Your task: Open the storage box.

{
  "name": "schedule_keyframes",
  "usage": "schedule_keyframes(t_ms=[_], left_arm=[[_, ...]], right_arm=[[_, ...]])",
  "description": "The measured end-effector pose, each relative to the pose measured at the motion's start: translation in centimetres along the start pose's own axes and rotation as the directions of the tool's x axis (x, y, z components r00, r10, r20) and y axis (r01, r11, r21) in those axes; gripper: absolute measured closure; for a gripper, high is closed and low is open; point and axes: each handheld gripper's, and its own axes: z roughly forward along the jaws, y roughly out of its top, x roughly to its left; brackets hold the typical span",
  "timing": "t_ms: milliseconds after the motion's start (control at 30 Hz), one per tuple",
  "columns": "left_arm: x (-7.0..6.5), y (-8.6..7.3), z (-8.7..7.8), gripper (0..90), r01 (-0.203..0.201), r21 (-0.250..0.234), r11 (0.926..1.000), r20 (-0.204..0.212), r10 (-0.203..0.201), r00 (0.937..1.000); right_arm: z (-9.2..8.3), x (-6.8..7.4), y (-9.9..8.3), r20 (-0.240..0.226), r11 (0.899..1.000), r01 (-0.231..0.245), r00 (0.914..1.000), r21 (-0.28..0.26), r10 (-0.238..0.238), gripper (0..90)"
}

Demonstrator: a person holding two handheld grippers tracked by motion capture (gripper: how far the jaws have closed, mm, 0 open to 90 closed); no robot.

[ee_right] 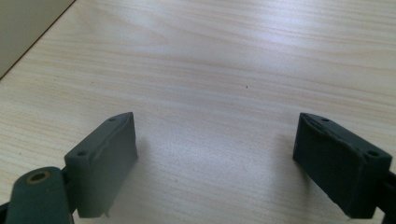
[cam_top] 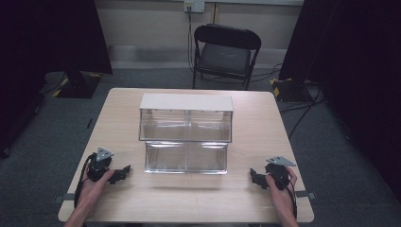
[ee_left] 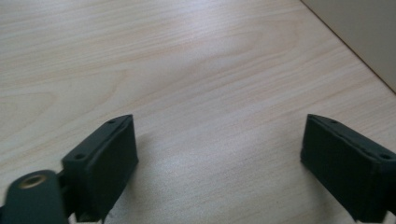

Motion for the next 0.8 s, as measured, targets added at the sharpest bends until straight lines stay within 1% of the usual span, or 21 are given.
schedule_keyframes(t_ms=[67,167,267,300,333,400,433,533,600,667,700,733,767,800], left_arm=[[0.0,0.0,-0.1,16.3,-0.003,0.004,1.0,-0.001,0.003,1.0],[-0.1,0.0,-0.2,15.8,-0.003,0.004,1.0,0.012,0.002,0.9999],[-0.3,0.1,-0.5,15.8,-0.009,-0.008,0.9999,0.02,0.009,0.9998],[-0.4,0.2,-0.6,15.8,0.0,-0.015,0.9999,0.024,0.001,0.9997],[-0.5,0.2,-0.8,15.8,-0.001,-0.019,0.9998,0.03,0.001,0.9995],[-0.8,0.2,-1.1,15.8,-0.006,-0.035,0.9994,0.046,0.008,0.9989],[-0.9,0.3,-1.3,15.8,-0.016,-0.037,0.9992,0.047,0.018,0.9987],[-1.6,0.4,-1.7,15.9,-0.021,-0.064,0.9977,0.075,0.026,0.9969],[-2.0,0.5,-2.0,15.9,-0.03,-0.07,0.9971,0.09,0.036,0.9953],[-2.6,0.6,-2.2,15.9,-0.03,-0.082,0.9962,0.115,0.039,0.9926],[-2.6,0.6,-2.2,15.8,-0.03,-0.082,0.9962,0.115,0.039,0.9926],[-3.0,0.7,-2.5,15.8,-0.046,-0.091,0.9948,0.125,0.057,0.9906],[-3.2,0.8,-2.6,15.8,-0.049,-0.098,0.994,0.135,0.062,0.989],[-3.2,0.8,-2.6,15.7,-0.049,-0.098,0.994,0.135,0.062,0.989]], right_arm=[[0.0,0.0,0.0,0.0,1.0,0.0,1.0,0.0,0.0,12.7],[0.0,0.0,0.0,0.0,1.0,0.0,1.0,0.0,0.0,12.7],[0.0,0.0,0.0,0.0,1.0,0.0,1.0,0.0,0.0,12.7],[0.0,0.0,0.0,0.0,1.0,0.0,1.0,0.0,0.0,12.7],[0.0,0.0,0.0,0.0,1.0,0.0,1.0,0.0,0.0,12.7],[0.0,0.0,0.0,0.0,1.0,0.0,1.0,0.0,0.0,12.7],[0.0,0.0,0.0,0.0,1.0,0.0,1.0,0.0,0.0,12.7],[0.0,0.0,0.0,0.0,1.0,0.0,1.0,0.0,0.0,12.7],[0.0,0.0,0.0,0.0,1.0,0.0,1.0,0.0,0.0,12.7],[0.0,0.0,0.0,0.0,1.0,0.0,1.0,0.0,0.0,12.7],[0.0,0.0,0.0,0.0,1.0,0.0,1.0,0.0,0.0,12.7],[0.0,0.0,0.0,0.0,1.0,0.0,1.0,0.0,0.0,12.7],[0.0,0.0,0.0,0.0,1.0,0.0,1.0,0.0,0.0,12.7],[0.0,0.0,0.0,0.0,1.0,0.0,1.0,0.0,0.0,12.7]])
